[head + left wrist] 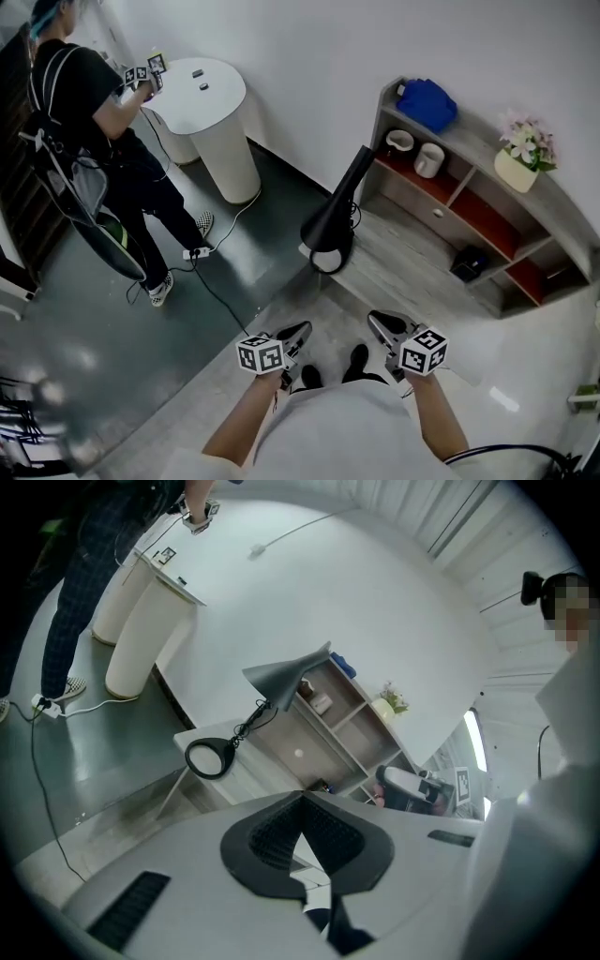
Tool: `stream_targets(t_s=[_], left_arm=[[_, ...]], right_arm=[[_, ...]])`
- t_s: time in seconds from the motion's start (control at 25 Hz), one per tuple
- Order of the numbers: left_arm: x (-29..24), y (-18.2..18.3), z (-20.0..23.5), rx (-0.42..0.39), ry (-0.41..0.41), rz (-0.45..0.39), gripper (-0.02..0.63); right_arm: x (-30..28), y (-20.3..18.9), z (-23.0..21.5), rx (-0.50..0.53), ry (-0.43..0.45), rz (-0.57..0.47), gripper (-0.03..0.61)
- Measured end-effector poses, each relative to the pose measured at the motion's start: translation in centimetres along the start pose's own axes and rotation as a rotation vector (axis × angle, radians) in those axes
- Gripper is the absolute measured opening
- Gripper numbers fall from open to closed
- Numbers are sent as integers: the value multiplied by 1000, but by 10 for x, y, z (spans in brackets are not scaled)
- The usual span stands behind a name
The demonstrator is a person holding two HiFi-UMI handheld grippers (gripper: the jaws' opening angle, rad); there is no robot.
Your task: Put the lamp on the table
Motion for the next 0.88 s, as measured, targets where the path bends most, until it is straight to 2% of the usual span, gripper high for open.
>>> stream_targets(t_s=[0.32, 0.52, 0.88], left_arm=[[18, 5, -19, -74, -87, 25, 10], [24, 14, -44, -152, -126, -15, 11], [14, 9, -71, -133, -112, -37, 11]], right_arm=[[6, -28, 14, -19, -45, -31, 27], [22, -35, 17, -29, -9, -31, 26], [49, -29, 11, -62, 37, -50, 26]])
Point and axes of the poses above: the fingertips, and each gripper's own axes: x backward along the fingers, z to its left, y out of its top, the point moved 5 cm from there along x, backward along the fingers, and after that the axes turned 12 degrees about -x, right-handed, at the moved point
